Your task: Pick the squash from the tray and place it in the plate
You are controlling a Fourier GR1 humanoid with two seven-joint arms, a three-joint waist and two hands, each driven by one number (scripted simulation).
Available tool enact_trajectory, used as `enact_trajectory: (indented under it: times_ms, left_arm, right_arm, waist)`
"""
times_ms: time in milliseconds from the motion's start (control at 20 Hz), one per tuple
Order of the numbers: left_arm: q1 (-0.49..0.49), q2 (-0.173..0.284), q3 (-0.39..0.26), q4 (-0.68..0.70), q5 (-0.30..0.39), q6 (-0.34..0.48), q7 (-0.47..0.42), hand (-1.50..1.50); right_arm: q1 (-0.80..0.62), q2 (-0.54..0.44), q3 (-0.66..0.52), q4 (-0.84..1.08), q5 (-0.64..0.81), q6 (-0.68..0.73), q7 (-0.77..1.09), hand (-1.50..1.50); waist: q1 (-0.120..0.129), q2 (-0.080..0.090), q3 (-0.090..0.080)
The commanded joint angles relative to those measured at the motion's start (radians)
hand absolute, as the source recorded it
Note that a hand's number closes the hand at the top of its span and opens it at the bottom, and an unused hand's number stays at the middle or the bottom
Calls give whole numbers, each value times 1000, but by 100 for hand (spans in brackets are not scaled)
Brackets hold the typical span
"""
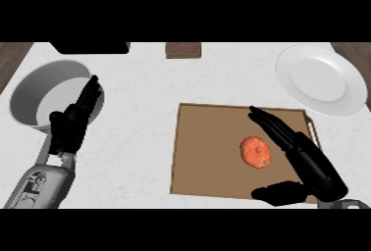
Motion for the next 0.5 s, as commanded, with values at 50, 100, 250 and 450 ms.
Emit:
enact_trajectory:
  times_ms: [50, 100, 250, 450]
  left_arm:
    - [-6, 19, 22, 7, 5, -21, 4, 0]
    - [-19, -24, -10, 2, -10, 3, 20, 0]
    - [-16, 8, 12, -7, -1, -31, 31, 0]
    - [25, -14, 3, -49, -33, -14, 12, 0]
  right_arm:
    - [-21, -158, -17, -108, 55, 172, 217, -150]
    - [-70, -184, -37, -125, 24, 239, 277, -150]
    - [-109, -194, -41, -168, -35, 364, 420, -150]
    - [-185, -157, -15, -104, -24, 444, 505, -150]
  waist:
    - [0, -3, -1]
    - [1, -2, -2]
    - [10, -1, 0]
    - [20, 1, 1]
